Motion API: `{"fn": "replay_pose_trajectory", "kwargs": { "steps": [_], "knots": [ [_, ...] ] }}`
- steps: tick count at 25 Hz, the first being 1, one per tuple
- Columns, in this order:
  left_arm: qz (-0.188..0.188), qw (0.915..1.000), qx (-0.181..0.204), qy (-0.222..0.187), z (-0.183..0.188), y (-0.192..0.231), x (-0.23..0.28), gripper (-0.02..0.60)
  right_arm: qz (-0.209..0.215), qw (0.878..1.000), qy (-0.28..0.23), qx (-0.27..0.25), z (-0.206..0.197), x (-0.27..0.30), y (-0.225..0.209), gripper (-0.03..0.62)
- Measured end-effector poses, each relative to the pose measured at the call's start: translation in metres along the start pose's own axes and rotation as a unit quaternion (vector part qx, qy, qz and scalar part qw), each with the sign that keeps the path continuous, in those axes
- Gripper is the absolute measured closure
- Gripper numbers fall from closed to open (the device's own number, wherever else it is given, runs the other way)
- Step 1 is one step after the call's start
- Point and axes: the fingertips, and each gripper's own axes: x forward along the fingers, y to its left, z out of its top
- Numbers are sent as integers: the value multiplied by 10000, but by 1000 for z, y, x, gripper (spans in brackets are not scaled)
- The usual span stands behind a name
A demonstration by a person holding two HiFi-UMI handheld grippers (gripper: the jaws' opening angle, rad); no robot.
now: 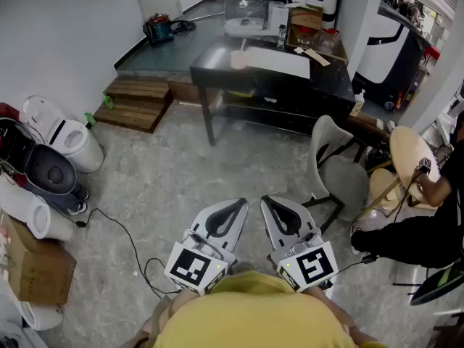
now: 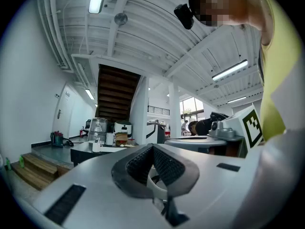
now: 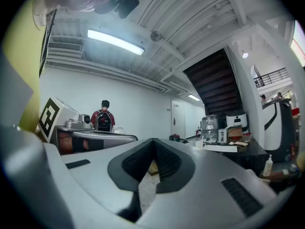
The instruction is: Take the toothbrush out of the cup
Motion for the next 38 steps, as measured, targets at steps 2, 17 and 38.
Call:
{"fn": "replay_pose_trajectory", "kwargs": {
  "steps": [2, 17, 38],
  "knots": [
    [29, 10000, 19, -32, 0, 1, 2, 574, 8, 10000, 2, -11, -1, 0, -3, 577],
    [335, 9993, 142, 7, -4, 16, 26, 574, 110, 9999, -69, 94, -5, 2, -33, 577],
    [362, 9992, 89, 162, -11, 100, 78, 574, 131, 9993, 17, 354, -21, 93, -80, 577]
  ]
}}
